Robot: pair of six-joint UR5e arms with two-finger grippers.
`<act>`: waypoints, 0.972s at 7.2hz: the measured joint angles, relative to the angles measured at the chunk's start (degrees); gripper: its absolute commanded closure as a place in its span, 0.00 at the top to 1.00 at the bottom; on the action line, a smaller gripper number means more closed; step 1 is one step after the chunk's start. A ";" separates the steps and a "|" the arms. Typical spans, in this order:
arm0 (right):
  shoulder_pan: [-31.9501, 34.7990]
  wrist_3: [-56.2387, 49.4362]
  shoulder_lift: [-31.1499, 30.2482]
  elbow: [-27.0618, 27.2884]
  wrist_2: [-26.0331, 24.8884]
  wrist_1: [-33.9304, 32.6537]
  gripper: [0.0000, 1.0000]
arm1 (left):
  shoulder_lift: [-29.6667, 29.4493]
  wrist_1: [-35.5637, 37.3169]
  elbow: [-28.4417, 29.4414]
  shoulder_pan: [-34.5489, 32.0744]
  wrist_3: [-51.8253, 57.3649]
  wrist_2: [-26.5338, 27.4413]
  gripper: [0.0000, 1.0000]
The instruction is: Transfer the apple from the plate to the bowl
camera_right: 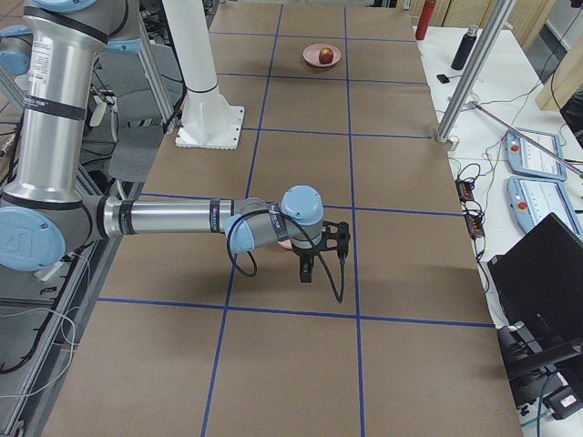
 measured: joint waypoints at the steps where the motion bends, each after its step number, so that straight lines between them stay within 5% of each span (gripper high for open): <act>1: -4.44 7.60 -0.21 -0.08 -0.42 5.60 1.00 | 0.02 -0.13 0.16 0.01 -0.02 0.00 0.98; 5: -18.78 20.48 -3.69 -1.40 -9.91 23.54 0.97 | 0.05 -0.57 0.75 0.01 0.04 0.00 0.98; 6: -20.67 21.18 -4.07 -3.14 -11.54 26.57 0.86 | 0.05 -0.61 0.81 0.01 0.03 0.00 0.98; 7: -22.25 21.49 -4.17 -5.36 -12.80 29.50 0.26 | 0.08 -0.62 0.84 0.01 0.00 0.00 0.98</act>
